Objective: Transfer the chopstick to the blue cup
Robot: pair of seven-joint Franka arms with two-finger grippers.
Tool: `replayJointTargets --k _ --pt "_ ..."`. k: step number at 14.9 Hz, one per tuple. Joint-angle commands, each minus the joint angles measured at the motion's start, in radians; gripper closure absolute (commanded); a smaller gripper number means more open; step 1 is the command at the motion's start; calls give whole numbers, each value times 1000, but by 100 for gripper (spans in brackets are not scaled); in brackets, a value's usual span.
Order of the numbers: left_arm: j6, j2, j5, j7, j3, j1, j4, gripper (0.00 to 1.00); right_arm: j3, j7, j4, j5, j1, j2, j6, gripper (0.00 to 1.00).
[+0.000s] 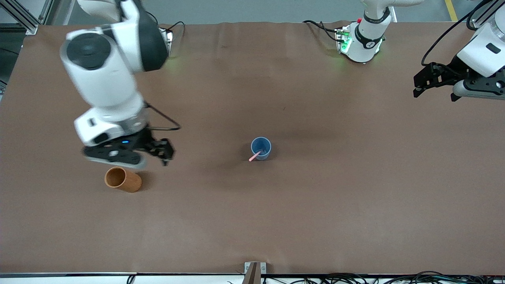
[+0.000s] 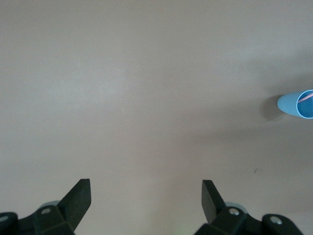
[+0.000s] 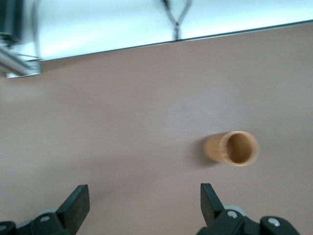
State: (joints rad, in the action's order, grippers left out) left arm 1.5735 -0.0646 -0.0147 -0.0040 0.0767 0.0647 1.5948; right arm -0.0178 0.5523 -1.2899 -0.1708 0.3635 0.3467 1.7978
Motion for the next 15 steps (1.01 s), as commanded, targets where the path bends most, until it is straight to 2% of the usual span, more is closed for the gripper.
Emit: replayJointTargets --k 1,5,7,10,13,15 --pt "-7 6 -17 -17 0 1 -19 0 24 -84 -83 60 -113 -104 -53 0" --pt "-7 6 -17 -27 0 3 -19 0 24 -178 -277 66 -224 -286 -60 0" --pt "-7 6 -16 -10 2 4 -19 0 22 -270 -328 71 -276 -354 -70 0" --pt "-7 29 -14 -8 0 3 -36 0 19 -369 -306 117 -346 -374 -168 0" --pt "-9 49 -10 -14 2 4 -67 0 18 -521 -201 132 -412 -364 -242 0" --pt "-9 51 -8 -16 2 7 -67 0 18 -545 -164 157 -436 -361 -268 0"
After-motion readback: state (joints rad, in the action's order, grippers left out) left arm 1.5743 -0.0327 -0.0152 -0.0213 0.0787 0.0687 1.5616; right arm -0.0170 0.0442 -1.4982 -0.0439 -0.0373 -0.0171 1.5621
